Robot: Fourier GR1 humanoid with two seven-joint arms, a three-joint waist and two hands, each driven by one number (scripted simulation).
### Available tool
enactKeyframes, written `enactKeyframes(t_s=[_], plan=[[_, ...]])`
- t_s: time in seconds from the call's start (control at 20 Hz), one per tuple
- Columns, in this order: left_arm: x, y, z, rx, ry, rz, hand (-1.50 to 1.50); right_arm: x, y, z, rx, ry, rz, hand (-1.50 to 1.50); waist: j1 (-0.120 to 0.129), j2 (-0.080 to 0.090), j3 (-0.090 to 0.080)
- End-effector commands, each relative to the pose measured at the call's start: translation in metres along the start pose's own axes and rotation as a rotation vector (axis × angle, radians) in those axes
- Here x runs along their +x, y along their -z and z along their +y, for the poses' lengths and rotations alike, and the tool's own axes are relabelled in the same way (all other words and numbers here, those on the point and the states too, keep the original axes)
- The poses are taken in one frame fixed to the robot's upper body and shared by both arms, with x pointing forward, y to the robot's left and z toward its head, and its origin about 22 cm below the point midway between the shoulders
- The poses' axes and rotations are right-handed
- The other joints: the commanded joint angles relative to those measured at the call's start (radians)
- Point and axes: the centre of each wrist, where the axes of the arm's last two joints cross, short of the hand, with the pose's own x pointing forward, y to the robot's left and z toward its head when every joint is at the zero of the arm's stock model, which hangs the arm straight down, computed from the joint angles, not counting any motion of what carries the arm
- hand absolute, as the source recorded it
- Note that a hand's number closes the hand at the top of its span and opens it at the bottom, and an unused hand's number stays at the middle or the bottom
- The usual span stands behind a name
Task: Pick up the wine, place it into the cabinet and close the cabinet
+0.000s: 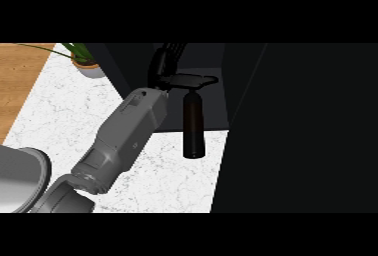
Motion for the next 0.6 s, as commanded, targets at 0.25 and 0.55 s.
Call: enactKeyframes(t_s=[0.25, 0.55], plan=[[-0.021, -0.038, 0.001, -0.078, -0.117, 0.033, -1.50, 0.046, -0.008, -0.007, -0.010, 0.092, -0.011, -1.50, 0.020, -0.011, 0.000], [-0.026, -0.068, -0.003, -0.080, -0.168, 0.051, -1.50, 0.045, -0.010, -0.005, -0.037, 0.104, 0.013, -1.50, 0.054, -0.017, 0.000]])
